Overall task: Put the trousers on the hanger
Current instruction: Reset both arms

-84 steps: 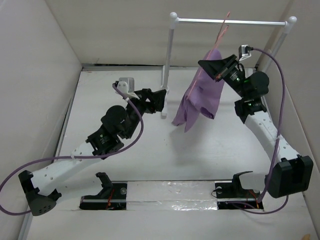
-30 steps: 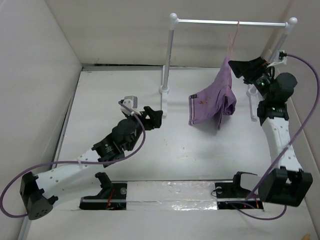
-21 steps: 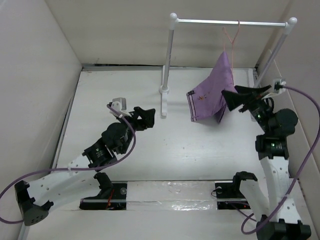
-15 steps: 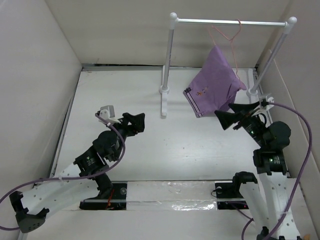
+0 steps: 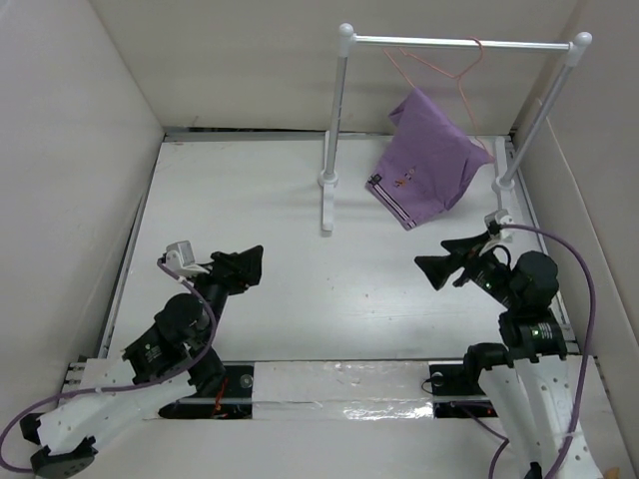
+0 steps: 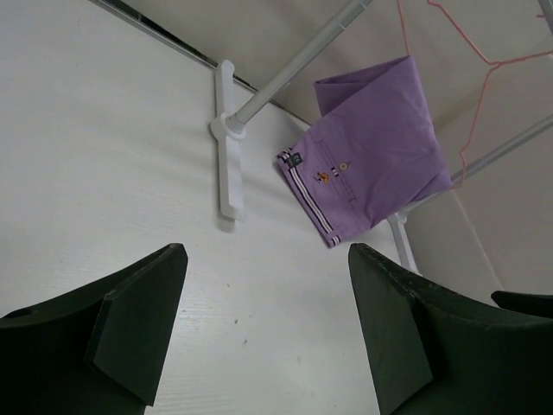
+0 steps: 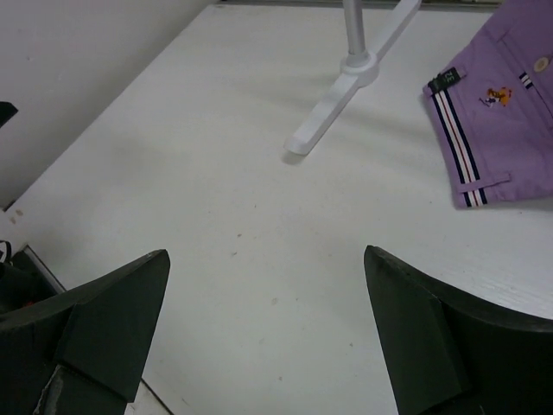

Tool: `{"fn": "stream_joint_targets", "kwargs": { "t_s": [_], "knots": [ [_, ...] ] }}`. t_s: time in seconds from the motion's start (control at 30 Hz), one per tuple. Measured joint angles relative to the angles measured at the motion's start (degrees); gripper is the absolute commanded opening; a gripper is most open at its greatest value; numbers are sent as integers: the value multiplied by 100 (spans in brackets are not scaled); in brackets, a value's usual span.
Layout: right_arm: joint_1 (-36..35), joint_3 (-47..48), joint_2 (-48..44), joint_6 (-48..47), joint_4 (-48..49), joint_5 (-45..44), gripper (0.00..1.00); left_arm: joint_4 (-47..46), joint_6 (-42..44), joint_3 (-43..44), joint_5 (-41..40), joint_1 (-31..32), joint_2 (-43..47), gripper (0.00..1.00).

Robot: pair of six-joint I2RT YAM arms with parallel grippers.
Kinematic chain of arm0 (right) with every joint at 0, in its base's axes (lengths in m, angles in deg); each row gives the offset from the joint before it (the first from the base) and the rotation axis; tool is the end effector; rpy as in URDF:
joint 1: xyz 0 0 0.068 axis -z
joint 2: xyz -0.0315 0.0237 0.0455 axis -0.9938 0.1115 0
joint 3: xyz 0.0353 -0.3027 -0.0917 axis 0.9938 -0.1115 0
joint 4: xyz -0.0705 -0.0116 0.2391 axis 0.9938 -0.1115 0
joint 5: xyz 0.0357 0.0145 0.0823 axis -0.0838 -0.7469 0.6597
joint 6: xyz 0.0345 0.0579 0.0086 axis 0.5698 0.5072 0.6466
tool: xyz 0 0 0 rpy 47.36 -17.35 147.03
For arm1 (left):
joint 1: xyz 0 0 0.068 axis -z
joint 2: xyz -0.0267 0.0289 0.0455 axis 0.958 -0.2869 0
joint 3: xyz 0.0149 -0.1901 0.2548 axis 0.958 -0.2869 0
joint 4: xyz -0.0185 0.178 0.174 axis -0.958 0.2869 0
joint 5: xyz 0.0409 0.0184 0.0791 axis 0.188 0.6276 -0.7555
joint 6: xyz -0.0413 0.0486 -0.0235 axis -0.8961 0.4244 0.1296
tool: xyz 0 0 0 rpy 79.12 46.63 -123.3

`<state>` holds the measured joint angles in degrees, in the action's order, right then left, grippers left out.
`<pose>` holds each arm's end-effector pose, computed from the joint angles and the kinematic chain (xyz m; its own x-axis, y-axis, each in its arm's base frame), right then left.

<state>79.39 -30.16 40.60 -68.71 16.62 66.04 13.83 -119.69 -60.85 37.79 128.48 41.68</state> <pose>0.0698 0.0369 0.3230 -0.2466 0.1818 -0.9519 -0.5926 0.7490 0.2965 0.0550 -0.0168 0.3116 -0.0860 -0.6639 -0.7428 0.2491 0.7076 -0.6613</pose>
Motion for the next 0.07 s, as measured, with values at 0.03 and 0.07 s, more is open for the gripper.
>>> {"fn": "stream_joint_targets", "kwargs": {
  "t_s": [0.03,0.07],
  "knots": [
    [0,0,22,0,2,2,100,-9,0,0,2,0,7,74],
    [0,0,24,0,2,2,100,-9,0,0,15,0,-4,76]
  ]
}}
